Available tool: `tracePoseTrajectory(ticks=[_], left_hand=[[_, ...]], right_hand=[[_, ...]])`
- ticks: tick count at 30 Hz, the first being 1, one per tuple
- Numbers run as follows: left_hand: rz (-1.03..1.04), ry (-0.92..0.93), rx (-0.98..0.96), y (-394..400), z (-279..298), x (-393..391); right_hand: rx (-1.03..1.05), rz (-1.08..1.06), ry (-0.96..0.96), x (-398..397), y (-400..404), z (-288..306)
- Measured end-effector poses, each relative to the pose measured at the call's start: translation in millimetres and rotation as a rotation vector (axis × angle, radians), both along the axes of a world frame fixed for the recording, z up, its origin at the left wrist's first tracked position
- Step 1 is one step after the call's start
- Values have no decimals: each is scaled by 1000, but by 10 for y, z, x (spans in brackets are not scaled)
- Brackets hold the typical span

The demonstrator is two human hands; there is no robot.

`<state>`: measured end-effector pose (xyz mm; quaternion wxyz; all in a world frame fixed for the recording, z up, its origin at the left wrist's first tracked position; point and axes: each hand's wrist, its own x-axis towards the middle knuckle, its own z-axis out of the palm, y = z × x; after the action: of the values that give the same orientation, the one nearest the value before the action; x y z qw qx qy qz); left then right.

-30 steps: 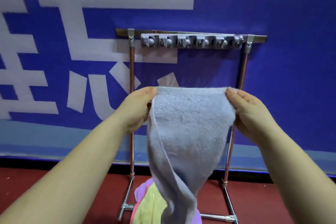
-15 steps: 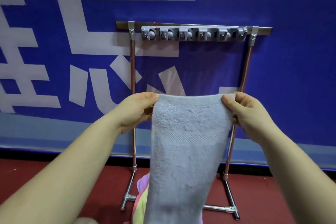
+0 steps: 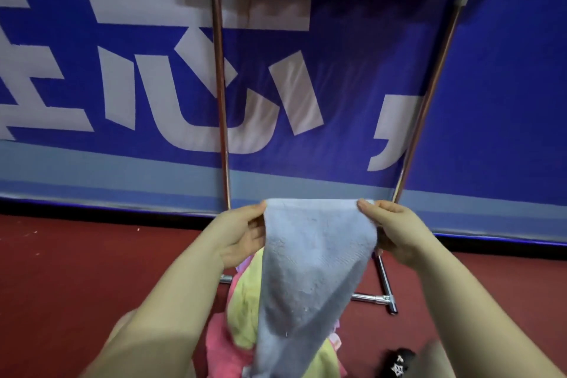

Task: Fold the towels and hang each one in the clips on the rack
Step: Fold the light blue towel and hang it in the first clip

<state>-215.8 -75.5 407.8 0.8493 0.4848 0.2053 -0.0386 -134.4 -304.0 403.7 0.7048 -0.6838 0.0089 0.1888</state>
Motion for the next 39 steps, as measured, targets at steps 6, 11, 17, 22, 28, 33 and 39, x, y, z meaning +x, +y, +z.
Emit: tracePoseTrajectory(ticks=[6,11,17,22,28,33,39], left_hand=[[291,-81,94,-406,-253,1],[336,-195,187,-739,-224,-66],[350,-254,304,-780,-225,-162],[353,-298,342,-775,-219,-206],[338,-367,388,-658,-226,-212],[186,-402,321,-495,-194,-146],[-170,-495,249,-245,154,-90]], right_hand=[[-87,-371,-291,-239,317,-272],[-33,-284,-354,-544,598,-278],[31,-228,-379,-678,644,-242],[27,-155,-411,-762,686,-206],[-6,24,-518,-823,642,-164],[-96,-177,-604,-683,492,-147],[252,245,-251,-425,367,61]])
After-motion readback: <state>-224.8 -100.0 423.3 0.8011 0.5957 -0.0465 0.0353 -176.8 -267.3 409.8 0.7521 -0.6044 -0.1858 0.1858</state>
